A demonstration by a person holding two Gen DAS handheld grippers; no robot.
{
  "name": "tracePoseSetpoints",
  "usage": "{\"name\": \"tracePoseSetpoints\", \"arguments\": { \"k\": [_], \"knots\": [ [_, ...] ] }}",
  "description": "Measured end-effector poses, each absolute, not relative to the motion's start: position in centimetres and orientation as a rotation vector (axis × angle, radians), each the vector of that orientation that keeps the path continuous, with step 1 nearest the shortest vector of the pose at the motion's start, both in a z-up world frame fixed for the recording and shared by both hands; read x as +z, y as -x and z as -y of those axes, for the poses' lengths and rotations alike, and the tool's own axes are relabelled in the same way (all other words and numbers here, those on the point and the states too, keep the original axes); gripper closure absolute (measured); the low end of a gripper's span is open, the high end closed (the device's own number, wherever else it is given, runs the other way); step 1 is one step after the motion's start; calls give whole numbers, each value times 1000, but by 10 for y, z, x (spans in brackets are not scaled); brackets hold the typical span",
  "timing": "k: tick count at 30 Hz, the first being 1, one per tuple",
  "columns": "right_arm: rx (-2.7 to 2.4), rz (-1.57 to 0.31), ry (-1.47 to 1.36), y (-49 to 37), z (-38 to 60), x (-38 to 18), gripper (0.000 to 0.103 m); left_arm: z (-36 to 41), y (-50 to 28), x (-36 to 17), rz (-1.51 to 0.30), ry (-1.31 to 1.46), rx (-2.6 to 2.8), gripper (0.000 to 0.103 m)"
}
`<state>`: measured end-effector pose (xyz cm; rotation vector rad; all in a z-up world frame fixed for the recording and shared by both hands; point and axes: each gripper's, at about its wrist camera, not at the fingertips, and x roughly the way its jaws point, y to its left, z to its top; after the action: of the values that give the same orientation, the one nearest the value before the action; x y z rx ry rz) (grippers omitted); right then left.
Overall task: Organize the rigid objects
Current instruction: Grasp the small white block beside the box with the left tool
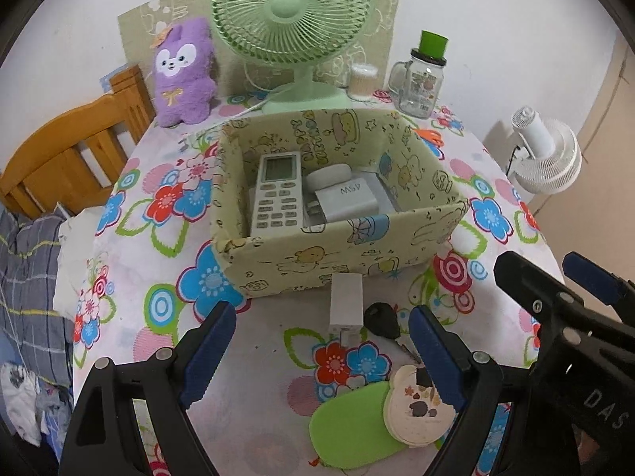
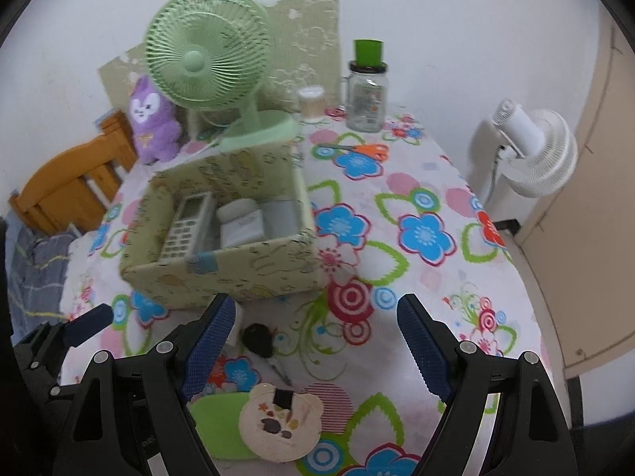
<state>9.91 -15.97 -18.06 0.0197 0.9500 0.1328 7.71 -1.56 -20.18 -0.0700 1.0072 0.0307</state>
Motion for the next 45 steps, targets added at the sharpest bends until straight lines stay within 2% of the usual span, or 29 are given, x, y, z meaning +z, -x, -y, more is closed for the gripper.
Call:
{"name": "tracePoseSetpoints", "arguments": {
  "k": [16,32,45],
  "knots": [
    [112,-1010,-46,-115,167,-220,17,25,-96,-234,-1026,12,-17,16],
    [123,-1075,-12,-124,157,-254,17,22,-109,-271,-1100,20,-26,45],
    [124,-1097,4,-128,153,-261,17,31,-117,-281,-1107,-9,-57,61]
  ]
}}
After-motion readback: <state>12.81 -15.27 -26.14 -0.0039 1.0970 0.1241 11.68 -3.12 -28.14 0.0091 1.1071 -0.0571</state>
